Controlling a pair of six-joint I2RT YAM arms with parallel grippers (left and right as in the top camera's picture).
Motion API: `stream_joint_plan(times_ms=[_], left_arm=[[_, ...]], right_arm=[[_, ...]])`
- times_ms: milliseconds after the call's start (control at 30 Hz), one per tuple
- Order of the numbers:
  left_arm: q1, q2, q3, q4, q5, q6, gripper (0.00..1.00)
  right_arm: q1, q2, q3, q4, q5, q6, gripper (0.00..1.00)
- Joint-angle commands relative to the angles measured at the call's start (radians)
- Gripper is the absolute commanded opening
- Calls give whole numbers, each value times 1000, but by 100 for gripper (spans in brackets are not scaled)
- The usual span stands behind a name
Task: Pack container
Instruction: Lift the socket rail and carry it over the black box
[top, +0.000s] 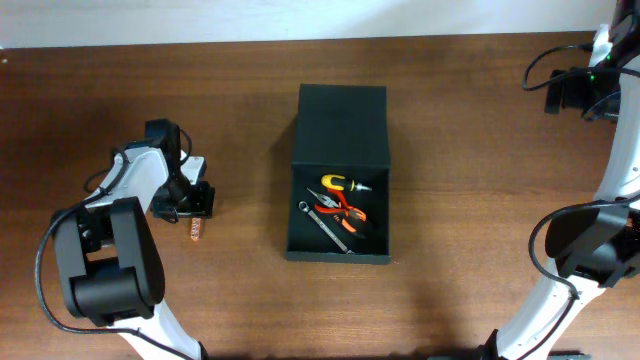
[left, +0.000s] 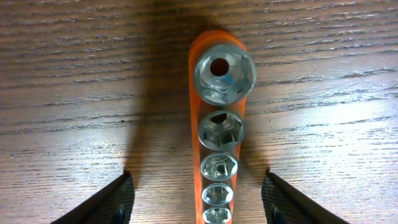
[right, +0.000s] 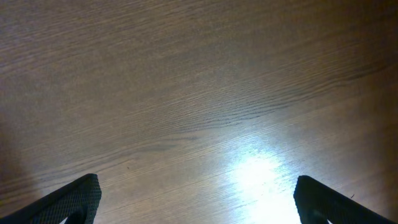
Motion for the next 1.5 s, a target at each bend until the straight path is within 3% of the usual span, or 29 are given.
stream_joint_plan(times_ms=[0, 233, 433, 533, 667, 900, 1133, 1467], left_arm=[[1, 17, -8, 3, 3, 2, 65], [1, 17, -8, 22, 4, 2, 42], [1, 17, -8, 28, 4, 2, 39], [1, 17, -8, 28, 4, 2, 27], [1, 17, -8, 29, 5, 2, 22], [1, 17, -1, 28, 5, 2, 3], [1, 17, 134, -1, 14, -24, 2], [-30, 17, 549, -274, 126, -20, 2]], right_arm=[[-2, 2, -2, 3, -2, 13, 99], [-2, 2, -2, 3, -2, 13, 99], [-2, 2, -2, 3, -2, 13, 99], [-2, 2, -2, 3, -2, 13, 99], [-2, 2, -2, 3, -2, 13, 99], [-2, 2, -2, 3, -2, 13, 99], [-2, 2, -2, 3, -2, 13, 99], [-2, 2, -2, 3, -2, 13, 99]])
